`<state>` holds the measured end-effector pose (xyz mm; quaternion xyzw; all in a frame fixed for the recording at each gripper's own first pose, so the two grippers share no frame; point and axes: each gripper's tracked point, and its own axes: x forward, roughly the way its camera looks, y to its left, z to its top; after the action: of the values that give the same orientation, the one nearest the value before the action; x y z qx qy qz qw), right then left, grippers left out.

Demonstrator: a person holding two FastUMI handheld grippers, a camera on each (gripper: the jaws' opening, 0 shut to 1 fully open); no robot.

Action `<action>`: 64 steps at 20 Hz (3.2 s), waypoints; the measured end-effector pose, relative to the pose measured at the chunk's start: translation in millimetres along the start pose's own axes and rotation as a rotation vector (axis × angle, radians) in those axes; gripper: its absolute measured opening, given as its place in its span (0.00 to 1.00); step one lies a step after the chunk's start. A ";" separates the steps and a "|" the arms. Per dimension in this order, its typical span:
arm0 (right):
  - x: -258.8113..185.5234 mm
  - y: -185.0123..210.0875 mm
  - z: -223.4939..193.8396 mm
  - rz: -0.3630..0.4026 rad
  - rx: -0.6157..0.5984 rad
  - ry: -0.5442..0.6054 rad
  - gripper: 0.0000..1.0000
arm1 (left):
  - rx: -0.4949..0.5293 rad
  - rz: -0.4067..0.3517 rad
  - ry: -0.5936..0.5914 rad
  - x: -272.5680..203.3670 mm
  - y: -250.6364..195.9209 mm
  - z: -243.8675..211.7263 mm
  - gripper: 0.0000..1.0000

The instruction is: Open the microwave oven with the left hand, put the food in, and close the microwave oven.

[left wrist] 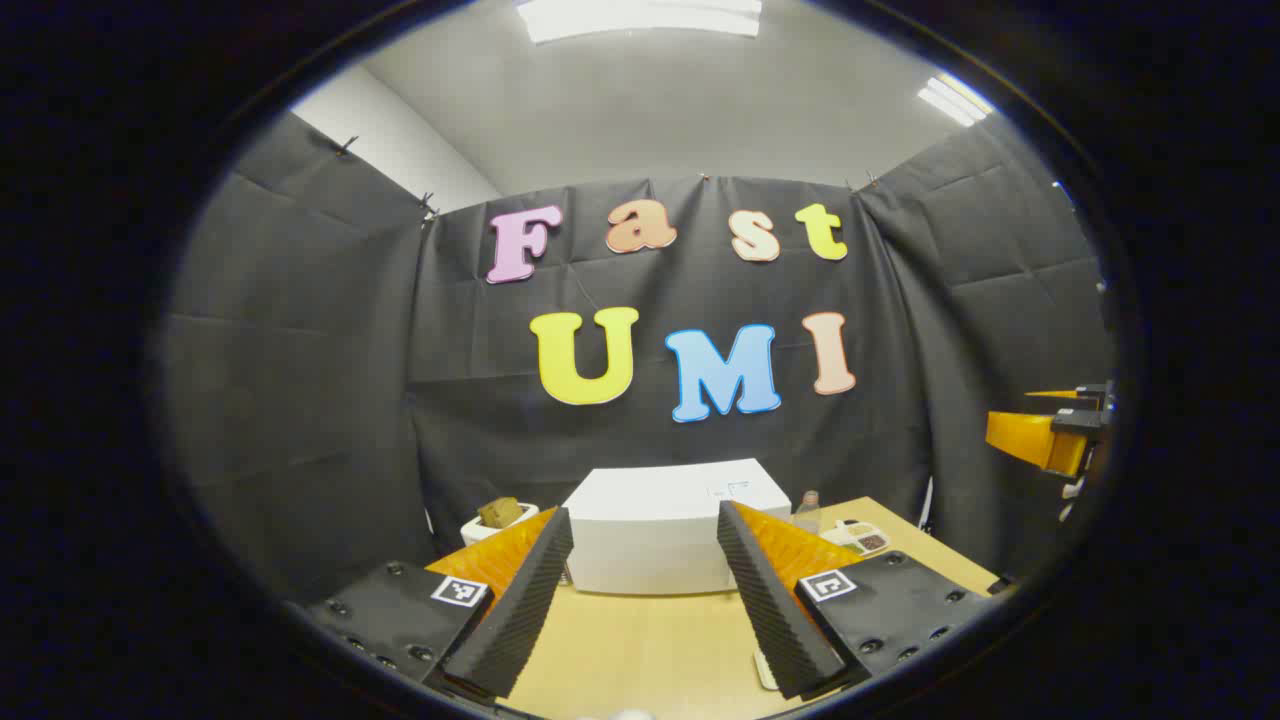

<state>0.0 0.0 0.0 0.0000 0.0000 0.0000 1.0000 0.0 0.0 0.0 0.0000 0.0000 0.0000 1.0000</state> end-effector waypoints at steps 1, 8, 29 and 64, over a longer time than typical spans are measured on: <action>1.9 -1.9 0.1 -0.010 -0.014 -0.002 0.97 | 0.002 -0.007 -0.001 3.0 -1.1 -2.5 0.97; 12.2 5.6 2.5 -0.012 -0.020 -0.005 0.97 | -0.002 -0.009 0.013 23.6 7.0 -12.7 0.97; -2.6 -66.9 31.1 -0.198 -0.081 0.096 0.97 | -0.013 -0.206 0.122 224.5 -173.7 -225.2 0.96; -36.3 -87.5 -23.8 -0.274 -0.087 0.238 0.98 | -0.086 -0.184 0.187 308.4 -169.0 -300.1 0.17</action>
<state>-36.3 -87.5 -23.8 -0.0431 0.1183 -0.1364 0.9826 308.4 -169.0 -300.1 -0.0428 0.0932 -0.0918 0.9905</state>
